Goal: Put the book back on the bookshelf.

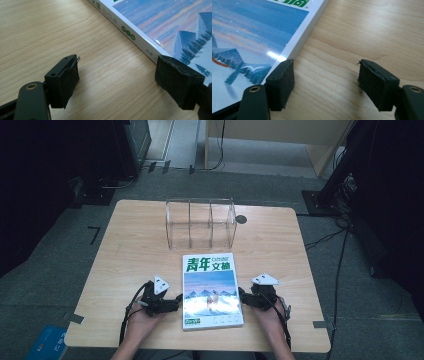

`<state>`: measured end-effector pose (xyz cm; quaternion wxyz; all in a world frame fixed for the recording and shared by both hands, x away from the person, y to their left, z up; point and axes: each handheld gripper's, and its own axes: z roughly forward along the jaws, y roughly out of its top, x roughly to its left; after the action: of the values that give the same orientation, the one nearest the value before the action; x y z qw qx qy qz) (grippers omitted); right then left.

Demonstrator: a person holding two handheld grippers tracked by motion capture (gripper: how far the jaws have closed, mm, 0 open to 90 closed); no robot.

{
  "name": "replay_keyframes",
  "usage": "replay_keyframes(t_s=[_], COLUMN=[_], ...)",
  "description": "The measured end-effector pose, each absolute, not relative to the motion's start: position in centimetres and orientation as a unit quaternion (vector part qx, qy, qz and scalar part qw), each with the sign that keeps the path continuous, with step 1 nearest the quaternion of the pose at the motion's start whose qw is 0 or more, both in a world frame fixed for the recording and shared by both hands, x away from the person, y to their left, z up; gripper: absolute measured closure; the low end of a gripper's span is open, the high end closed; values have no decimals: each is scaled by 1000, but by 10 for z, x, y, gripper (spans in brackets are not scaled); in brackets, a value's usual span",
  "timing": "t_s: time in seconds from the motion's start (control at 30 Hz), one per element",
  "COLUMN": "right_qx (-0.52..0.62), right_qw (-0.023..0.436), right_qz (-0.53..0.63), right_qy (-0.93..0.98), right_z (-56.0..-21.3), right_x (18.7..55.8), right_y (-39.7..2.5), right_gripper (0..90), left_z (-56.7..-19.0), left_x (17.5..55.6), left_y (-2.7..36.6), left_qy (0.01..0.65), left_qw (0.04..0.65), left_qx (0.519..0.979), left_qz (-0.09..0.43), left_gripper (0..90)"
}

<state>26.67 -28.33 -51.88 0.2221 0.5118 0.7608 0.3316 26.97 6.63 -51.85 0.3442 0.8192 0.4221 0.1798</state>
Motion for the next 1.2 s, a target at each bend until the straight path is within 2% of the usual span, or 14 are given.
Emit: replay_keyframes(t_s=[0.2, 0.43, 0.47, 0.5, 0.57, 0.7, 0.93, 0.97, 1.2], right_qx=[512, 504, 501, 505, 506, 510, 510, 511, 477], right_qw=[232, 266, 293, 300, 298, 254, 197, 194, 228], right_qz=[338, 352, 336, 322, 319, 333, 386, 399, 371], right_qy=[755, 743, 741, 742, 744, 751, 743, 736, 764], right_z=[-505, -484, -483, -481, -480, -484, -494, -495, -503], right_x=[271, 283, 288, 290, 295, 307, 317, 320, 329], right_y=[-287, -284, -279, -278, -275, -271, -266, -266, -258], right_gripper=[321, 368, 416, 440, 430, 314, 296, 341, 463], left_z=[-519, -519, -519, -519, -518, -518, -519, -518, -518], left_x=[270, 270, 270, 270, 270, 270, 270, 270, 271], left_y=[66, 66, 66, 66, 67, 67, 67, 67, 67], left_qy=[422, 421, 421, 421, 421, 421, 420, 419, 419], left_qw=[344, 345, 345, 344, 344, 344, 345, 344, 344], left_qx=[819, 819, 819, 820, 820, 820, 820, 821, 821], left_qz=[180, 180, 179, 180, 180, 179, 179, 179, 179], left_gripper=[188, 188, 188, 188, 188, 188, 188, 189, 190])
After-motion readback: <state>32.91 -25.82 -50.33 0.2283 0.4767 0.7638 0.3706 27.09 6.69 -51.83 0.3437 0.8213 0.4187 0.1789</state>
